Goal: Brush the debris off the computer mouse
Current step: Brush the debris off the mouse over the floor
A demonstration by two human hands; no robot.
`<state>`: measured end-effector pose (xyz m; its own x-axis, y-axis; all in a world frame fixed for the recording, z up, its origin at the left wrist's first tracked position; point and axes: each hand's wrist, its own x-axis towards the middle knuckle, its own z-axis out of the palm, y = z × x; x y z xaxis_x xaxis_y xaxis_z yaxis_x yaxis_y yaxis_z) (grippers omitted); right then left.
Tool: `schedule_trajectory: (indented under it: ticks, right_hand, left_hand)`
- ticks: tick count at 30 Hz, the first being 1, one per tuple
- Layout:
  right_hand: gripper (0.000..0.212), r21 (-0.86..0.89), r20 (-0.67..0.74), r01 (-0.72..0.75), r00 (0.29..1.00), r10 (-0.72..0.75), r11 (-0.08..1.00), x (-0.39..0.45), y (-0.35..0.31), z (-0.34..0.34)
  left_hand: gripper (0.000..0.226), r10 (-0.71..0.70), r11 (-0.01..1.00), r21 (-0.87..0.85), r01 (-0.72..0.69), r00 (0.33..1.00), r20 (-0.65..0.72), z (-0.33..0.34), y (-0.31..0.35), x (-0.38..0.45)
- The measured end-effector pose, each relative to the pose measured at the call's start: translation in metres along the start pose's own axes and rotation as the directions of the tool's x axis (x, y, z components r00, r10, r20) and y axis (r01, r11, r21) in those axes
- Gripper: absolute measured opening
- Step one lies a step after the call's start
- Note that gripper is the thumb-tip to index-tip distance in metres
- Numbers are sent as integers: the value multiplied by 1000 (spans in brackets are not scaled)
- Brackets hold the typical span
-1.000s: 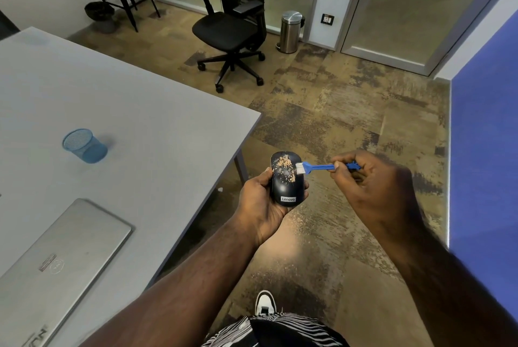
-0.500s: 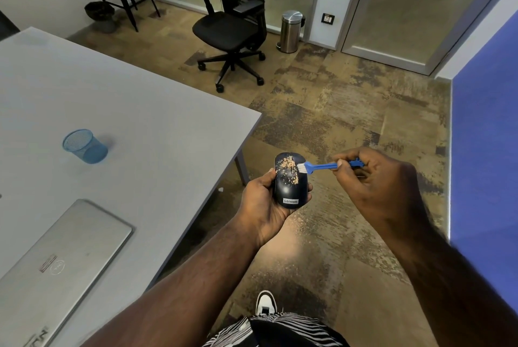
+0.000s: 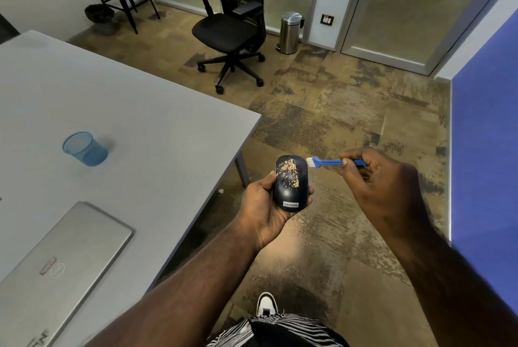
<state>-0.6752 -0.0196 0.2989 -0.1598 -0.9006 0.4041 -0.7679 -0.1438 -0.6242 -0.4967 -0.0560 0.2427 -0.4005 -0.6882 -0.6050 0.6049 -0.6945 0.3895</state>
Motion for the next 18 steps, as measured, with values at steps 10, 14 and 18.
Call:
schedule_trajectory:
  ticks: [10, 14, 18]
  right_hand:
    - [15, 16, 20, 37, 999, -37, 999, -5, 3, -7]
    - [15, 52, 51, 64, 997, -66, 997, -8, 2, -11]
    - [14, 79, 32, 55, 998, -58, 995, -8, 6, -17]
  left_hand:
    - [48, -7, 1000, -21, 7, 1000, 0, 0, 0, -2]
    - [47, -2, 999, -39, 2, 1000, 6, 1, 0, 0]
    - [44, -5, 998, -59, 6, 1000, 8, 1, 0, -2]
